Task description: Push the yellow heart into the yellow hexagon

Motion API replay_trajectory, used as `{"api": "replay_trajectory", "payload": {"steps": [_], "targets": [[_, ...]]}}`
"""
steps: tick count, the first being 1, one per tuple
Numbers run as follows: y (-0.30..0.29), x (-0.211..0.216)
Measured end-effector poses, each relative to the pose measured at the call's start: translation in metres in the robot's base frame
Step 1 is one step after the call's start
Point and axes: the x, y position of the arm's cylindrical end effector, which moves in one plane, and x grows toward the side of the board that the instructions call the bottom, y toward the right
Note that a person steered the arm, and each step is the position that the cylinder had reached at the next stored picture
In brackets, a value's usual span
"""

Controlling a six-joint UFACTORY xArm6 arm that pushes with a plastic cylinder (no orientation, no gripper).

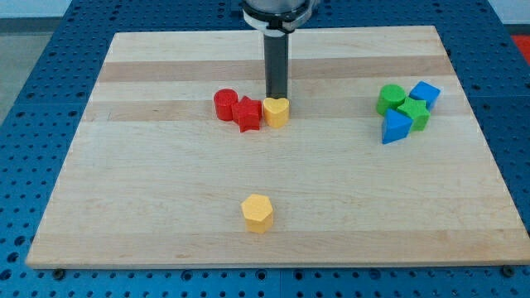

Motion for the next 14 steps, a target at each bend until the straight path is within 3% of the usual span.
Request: {"api": "replay_trajectory", "payload": {"steps": [11,14], "targets": [[-0.016,0.129],[-0.014,0.132]]}}
